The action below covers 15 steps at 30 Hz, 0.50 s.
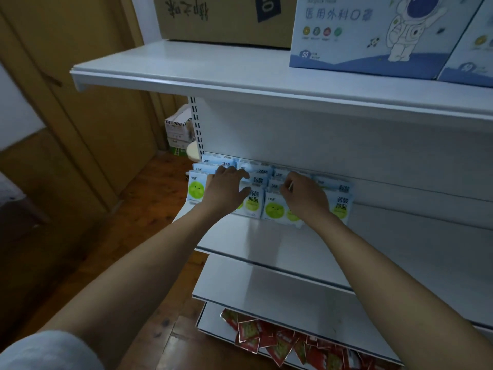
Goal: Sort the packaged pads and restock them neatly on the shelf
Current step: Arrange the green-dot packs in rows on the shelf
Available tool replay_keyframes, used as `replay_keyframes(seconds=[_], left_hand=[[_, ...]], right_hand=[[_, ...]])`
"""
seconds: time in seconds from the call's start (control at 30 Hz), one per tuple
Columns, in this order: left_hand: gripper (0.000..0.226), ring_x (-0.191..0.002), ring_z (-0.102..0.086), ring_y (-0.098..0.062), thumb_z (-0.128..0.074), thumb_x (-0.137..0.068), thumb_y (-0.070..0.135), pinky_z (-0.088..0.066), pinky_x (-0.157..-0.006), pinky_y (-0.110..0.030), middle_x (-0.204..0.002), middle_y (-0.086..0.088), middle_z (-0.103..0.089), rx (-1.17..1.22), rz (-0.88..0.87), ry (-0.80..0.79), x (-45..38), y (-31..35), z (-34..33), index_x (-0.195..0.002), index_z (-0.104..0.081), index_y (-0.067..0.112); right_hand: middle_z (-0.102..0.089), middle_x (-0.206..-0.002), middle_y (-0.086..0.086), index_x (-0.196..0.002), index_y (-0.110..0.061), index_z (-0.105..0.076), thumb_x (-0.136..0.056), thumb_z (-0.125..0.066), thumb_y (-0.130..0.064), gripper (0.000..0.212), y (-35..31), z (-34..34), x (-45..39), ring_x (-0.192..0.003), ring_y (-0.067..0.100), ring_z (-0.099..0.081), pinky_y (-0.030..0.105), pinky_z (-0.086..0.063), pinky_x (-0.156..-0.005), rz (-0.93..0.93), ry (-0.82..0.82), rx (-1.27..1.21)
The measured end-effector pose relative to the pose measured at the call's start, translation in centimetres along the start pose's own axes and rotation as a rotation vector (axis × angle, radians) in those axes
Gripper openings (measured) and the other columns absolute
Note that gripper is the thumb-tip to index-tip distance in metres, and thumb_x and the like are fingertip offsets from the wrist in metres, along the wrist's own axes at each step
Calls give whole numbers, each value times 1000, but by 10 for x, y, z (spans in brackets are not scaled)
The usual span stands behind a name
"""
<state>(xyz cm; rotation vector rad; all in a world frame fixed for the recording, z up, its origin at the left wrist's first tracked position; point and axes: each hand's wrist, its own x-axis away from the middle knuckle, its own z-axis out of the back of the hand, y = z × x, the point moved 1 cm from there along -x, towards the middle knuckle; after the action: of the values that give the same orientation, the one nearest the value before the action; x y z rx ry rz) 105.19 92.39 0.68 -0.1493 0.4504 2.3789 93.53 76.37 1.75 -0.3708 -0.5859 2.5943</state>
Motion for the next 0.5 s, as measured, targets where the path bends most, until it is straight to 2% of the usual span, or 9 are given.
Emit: replay_keyframes(seconds=[0.13,0.23,0.3,0.37,0.5], left_hand=[[28,-115,-49,-24,-54,-93,42,-39,-93,-41,-113,2,-64,55,85,12,26,-3,14,-116,-63,29],[26,-110,-52,-25,-52,-92,42,-38,-89,-40,-107,3,-66,65,117,34,55,-14,25,-111,-66,30],[26,-109,-51,-25,-51,-92,43,-37,-89,-40,-105,2,-66,67,146,38,77,-25,32,-109,-66,29],[27,-108,-52,-24,-50,-92,45,-39,-90,-42,-104,2,-67,76,187,4,104,-39,38,-108,-65,30],[27,-98,-59,-22,-50,-90,47,-45,-89,-45,-100,3,-69,98,252,-83,173,-73,50,-104,-66,30]], right_hand=[[-60,-76,5,-81,-11,-56,-97,-48,-35,30,-24,2,14,-76,26,-60,33,-40,-61,-4,-51,-64],[-52,-65,4,-64,-17,-44,-95,-51,-37,38,-49,-7,33,-69,27,-54,33,-33,-57,2,-87,-56],[-47,-61,7,-61,-17,-39,-93,-51,-36,40,-68,-15,50,-62,27,-48,32,-29,-55,10,-124,-66],[-52,-64,12,-63,-16,-43,-91,-53,-36,36,-88,-27,72,-61,28,-50,32,-32,-55,25,-172,-61],[-62,-73,4,-67,-18,-54,-90,-55,-41,33,-132,-57,124,-71,24,-58,33,-42,-61,42,-301,-3]])
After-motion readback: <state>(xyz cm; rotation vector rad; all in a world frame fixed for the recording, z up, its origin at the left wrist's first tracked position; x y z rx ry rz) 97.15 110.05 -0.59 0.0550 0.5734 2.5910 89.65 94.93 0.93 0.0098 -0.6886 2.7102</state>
